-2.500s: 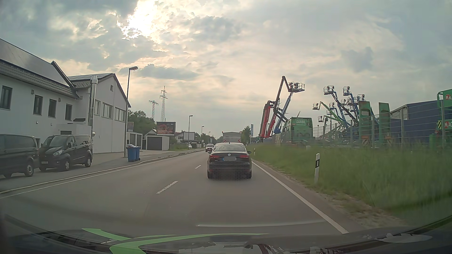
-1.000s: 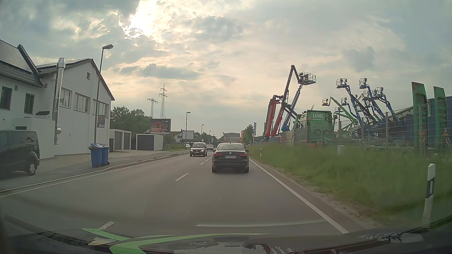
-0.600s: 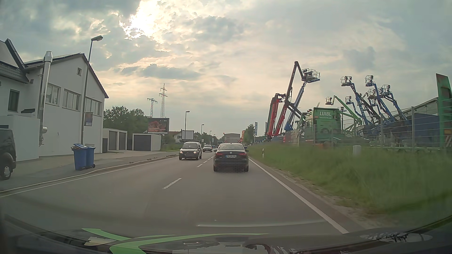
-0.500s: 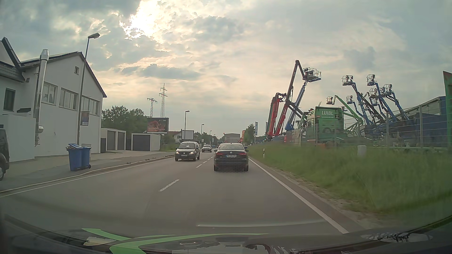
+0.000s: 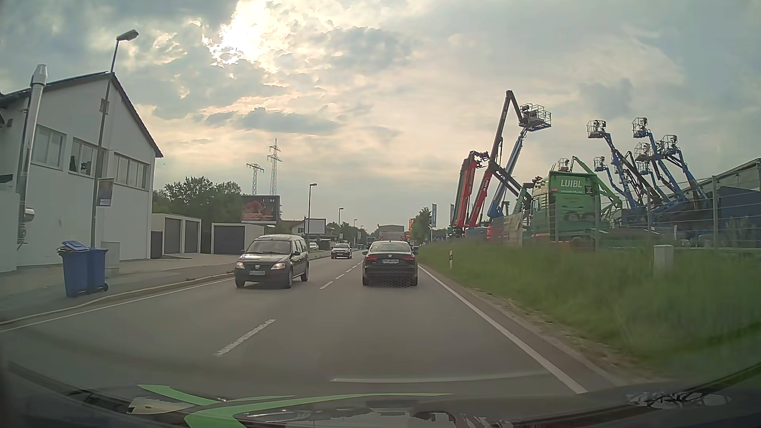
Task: Follow the waypoints while adhering to traffic rules and regulations
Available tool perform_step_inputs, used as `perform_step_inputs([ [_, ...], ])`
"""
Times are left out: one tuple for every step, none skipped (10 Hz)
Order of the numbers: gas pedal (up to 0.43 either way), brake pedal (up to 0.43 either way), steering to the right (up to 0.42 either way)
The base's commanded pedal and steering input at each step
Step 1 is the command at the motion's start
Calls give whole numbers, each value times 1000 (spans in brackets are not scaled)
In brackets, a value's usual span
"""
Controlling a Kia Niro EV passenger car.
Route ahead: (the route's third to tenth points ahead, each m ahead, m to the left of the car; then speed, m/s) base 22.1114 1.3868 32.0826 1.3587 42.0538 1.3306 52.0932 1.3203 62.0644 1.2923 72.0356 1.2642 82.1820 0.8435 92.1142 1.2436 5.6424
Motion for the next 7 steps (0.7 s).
perform_step_inputs([
  [189,0,-3],
  [189,0,-3],
  [189,0,-3],
  [189,0,-3],
  [189,0,-3],
  [189,0,-3],
  [189,0,-3],
])
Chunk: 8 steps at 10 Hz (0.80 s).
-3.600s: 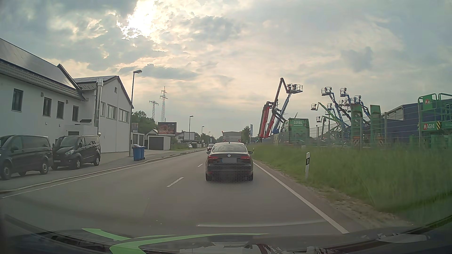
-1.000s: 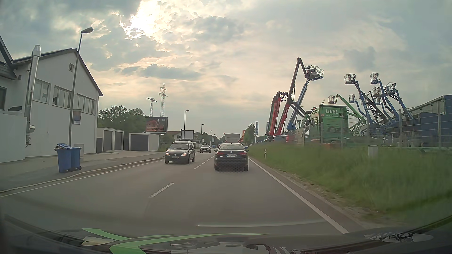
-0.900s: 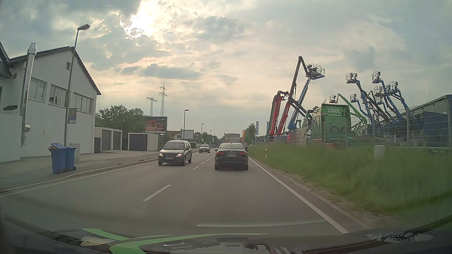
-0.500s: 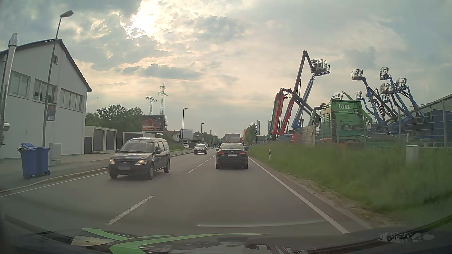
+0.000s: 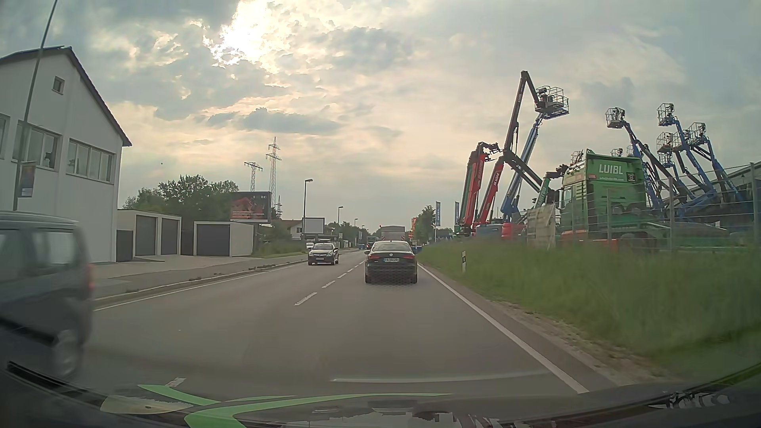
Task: Follow the waypoints while adhering to traffic rules and regulations
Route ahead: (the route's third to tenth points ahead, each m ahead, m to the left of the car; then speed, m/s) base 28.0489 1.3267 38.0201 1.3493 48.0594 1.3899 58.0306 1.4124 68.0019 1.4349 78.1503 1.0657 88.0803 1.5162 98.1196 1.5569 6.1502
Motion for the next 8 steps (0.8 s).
perform_step_inputs([
  [189,0,-3],
  [189,0,-2],
  [189,0,-2],
  [189,0,-3],
  [189,0,-2],
  [197,0,-2],
  [197,0,0],
  [197,0,0],
])
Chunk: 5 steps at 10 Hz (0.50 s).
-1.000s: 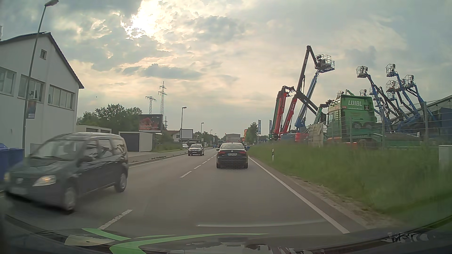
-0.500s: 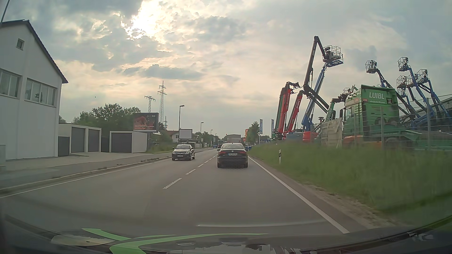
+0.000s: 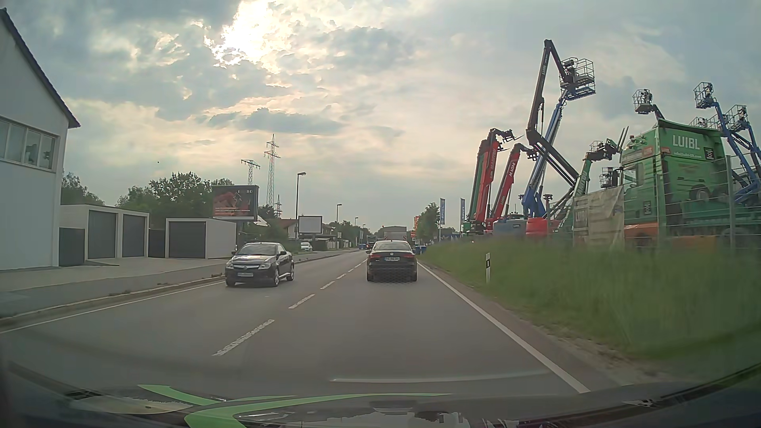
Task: Follow the waypoints while adhering to traffic rules and regulations
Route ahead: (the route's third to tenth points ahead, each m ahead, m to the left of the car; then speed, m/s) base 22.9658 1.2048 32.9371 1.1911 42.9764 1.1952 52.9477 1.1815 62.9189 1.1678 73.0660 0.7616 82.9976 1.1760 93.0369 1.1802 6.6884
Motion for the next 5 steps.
perform_step_inputs([
  [197,0,0],
  [197,0,0],
  [197,0,0],
  [197,0,0],
  [189,0,0],
])
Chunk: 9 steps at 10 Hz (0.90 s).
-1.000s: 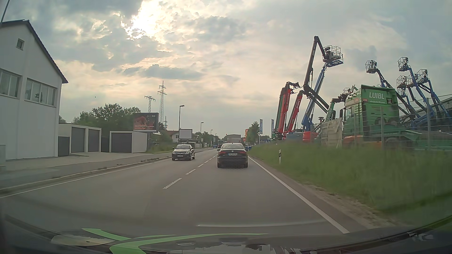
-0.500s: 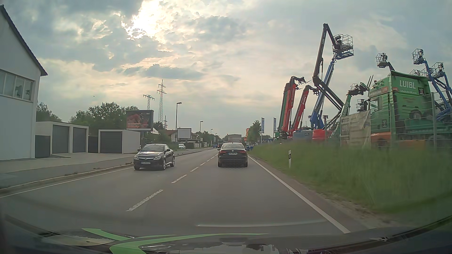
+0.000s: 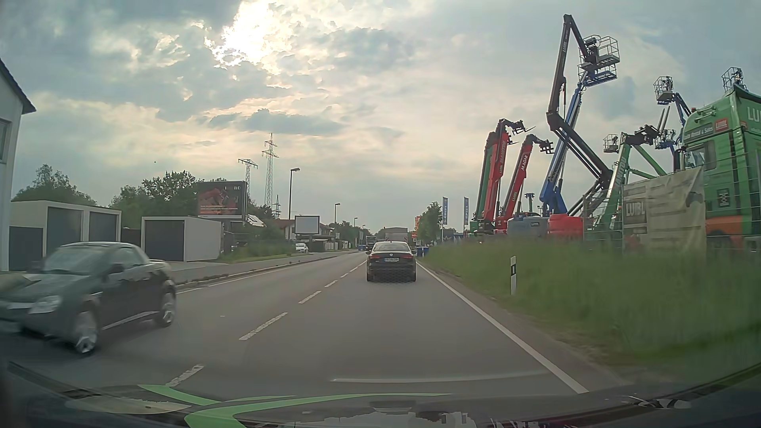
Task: Follow the waypoints while adhering to traffic rules and regulations
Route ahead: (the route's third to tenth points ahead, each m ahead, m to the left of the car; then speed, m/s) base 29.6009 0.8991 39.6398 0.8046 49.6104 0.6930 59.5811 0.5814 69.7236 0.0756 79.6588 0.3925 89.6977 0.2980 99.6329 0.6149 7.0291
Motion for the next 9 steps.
perform_step_inputs([
  [150,0,0],
  [118,0,0],
  [118,0,0],
  [118,0,0],
  [118,0,0],
  [118,0,0],
  [118,0,0],
  [118,0,0],
  [118,0,0],
])
